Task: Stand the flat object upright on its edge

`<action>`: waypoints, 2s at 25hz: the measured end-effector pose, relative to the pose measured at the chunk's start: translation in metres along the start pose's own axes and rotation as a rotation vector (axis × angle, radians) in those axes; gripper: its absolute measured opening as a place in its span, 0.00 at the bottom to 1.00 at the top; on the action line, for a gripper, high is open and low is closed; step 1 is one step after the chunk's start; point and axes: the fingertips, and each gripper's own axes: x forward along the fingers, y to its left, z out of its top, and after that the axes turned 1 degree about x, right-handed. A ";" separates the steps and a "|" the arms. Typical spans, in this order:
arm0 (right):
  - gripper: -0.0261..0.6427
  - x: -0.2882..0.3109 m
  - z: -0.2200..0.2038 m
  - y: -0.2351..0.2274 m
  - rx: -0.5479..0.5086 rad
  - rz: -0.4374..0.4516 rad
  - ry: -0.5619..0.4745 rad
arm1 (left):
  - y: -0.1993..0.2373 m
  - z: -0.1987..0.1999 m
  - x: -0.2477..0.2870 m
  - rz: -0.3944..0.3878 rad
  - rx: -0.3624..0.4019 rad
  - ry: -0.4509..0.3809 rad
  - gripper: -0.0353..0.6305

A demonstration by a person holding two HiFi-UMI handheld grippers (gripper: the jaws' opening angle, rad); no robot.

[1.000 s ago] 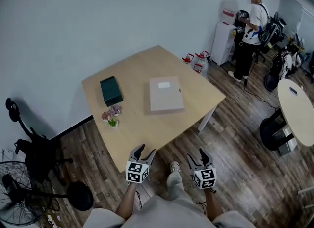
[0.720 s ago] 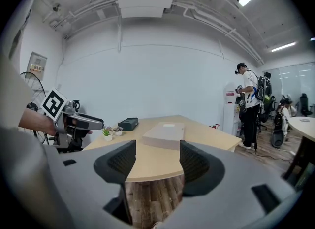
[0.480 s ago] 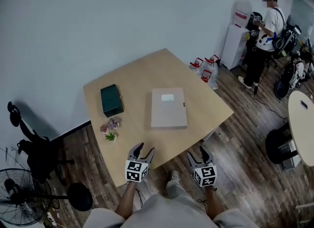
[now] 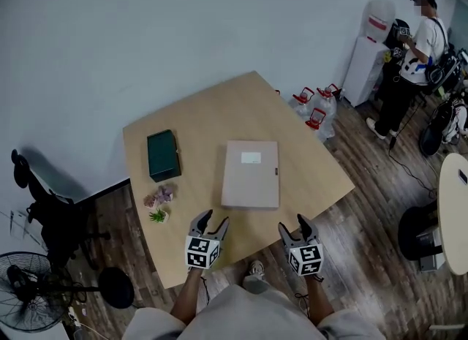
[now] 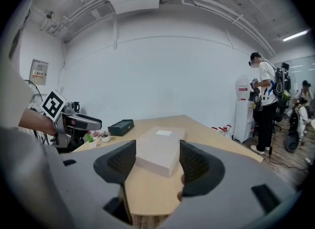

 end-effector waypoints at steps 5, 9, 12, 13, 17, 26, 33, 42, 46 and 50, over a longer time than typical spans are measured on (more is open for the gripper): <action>0.43 0.021 0.000 -0.013 0.000 0.027 0.018 | 0.006 0.004 0.018 0.019 -0.005 0.011 0.39; 0.43 0.031 0.002 -0.018 -0.001 0.050 0.029 | 0.010 0.006 0.030 0.028 -0.007 0.025 0.39; 0.43 0.034 0.001 -0.022 0.001 0.055 0.037 | 0.008 0.006 0.035 0.026 -0.006 0.034 0.39; 0.43 0.035 0.001 -0.023 0.003 0.055 0.040 | 0.008 0.006 0.037 0.025 -0.005 0.038 0.39; 0.43 0.042 0.000 -0.027 0.014 0.055 0.047 | 0.010 0.004 0.043 0.023 -0.003 0.054 0.39; 0.43 0.062 0.001 -0.032 0.020 0.048 0.067 | 0.030 0.007 0.059 0.028 -0.010 0.062 0.39; 0.43 0.085 0.004 -0.033 0.022 0.033 0.089 | 0.051 0.006 0.079 0.010 -0.033 0.076 0.39; 0.43 0.110 0.003 -0.034 0.040 -0.005 0.117 | 0.071 -0.005 0.108 -0.039 -0.085 0.118 0.41; 0.44 0.122 0.000 -0.037 0.048 -0.008 0.137 | 0.081 -0.010 0.119 -0.056 -0.102 0.144 0.43; 0.45 0.135 -0.005 -0.042 0.058 -0.012 0.163 | 0.091 -0.019 0.131 -0.067 -0.138 0.166 0.44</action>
